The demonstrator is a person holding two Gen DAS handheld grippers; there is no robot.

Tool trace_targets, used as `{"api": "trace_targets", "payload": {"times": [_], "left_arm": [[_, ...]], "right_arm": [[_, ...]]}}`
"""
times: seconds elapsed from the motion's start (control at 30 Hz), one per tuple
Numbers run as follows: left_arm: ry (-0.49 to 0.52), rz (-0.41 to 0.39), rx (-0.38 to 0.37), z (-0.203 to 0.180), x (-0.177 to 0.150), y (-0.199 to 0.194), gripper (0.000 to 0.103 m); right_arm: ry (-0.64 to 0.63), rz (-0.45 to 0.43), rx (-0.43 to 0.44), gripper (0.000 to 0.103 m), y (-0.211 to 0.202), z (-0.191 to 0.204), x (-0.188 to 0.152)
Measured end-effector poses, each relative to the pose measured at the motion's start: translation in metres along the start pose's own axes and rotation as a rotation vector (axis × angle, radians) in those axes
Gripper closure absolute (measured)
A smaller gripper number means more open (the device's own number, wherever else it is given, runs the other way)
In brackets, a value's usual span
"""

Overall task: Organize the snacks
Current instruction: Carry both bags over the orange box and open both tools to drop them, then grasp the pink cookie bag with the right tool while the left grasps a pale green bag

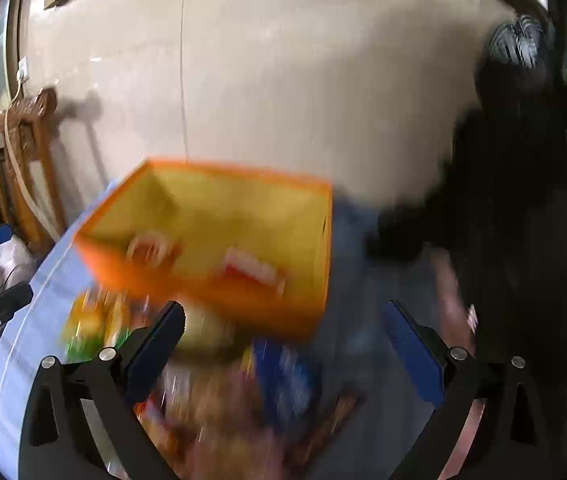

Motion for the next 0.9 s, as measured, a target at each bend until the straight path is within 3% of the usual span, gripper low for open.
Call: {"api": "trace_targets", "payload": {"times": [0.2,0.3,0.37,0.5,0.6,0.63,0.67,0.7,0.73,0.77,0.83,0.9], "left_arm": [[0.053,0.031,-0.059,-0.042,-0.07,-0.016,0.004],[0.06,0.044,-0.044,-0.047,-0.088,-0.003,0.004],[0.041,0.04,-0.099,-0.046,-0.097,0.002,0.004],[0.01,0.065,-0.095,-0.046,-0.106,0.018,0.004],[-0.029,0.095,-0.155,-0.049,-0.113,0.03,0.005],[-0.03,0.13,-0.165,-0.054,-0.122,0.035,0.01],[-0.026,0.165,-0.178,-0.057,-0.13,0.041,0.04],[-0.014,0.209,-0.148,-0.059,-0.138,0.046,0.053],[-0.005,0.21,-0.134,-0.061,-0.142,0.044,0.055],[-0.012,0.206,-0.144,-0.061,-0.142,0.041,0.062],[-0.069,0.212,-0.195,-0.059,-0.139,0.036,0.078],[-0.137,0.213,-0.237,-0.056,-0.135,0.032,0.085]], "right_arm": [[0.081,0.162,0.014,0.004,0.022,-0.003,-0.101],[0.08,0.167,0.02,0.004,0.03,0.005,-0.116],[0.065,0.16,0.043,0.004,0.035,0.009,-0.118],[0.04,0.168,0.048,0.004,0.054,0.017,-0.125],[0.059,0.187,0.054,0.004,0.069,0.017,-0.127],[0.076,0.194,0.067,0.004,0.072,0.017,-0.128],[0.085,0.196,0.077,0.004,0.074,0.017,-0.129],[0.095,0.198,0.082,0.007,0.074,0.015,-0.13],[0.125,0.212,0.098,0.023,0.075,0.014,-0.131],[0.163,0.234,0.102,0.029,0.076,0.012,-0.133],[0.196,0.253,0.099,0.036,0.071,0.01,-0.134],[0.185,0.254,0.081,0.04,0.064,0.013,-0.135]]}}
Point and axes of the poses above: each gripper's, at about its wrist camera, not at the fingertips, and y roughly the way its jaws point, z to its left, x to its top, the point moved 5 cm from there along y, roughly the way its jaws point, and after that the axes turned 8 degrees about y, right-handed, at the moved point
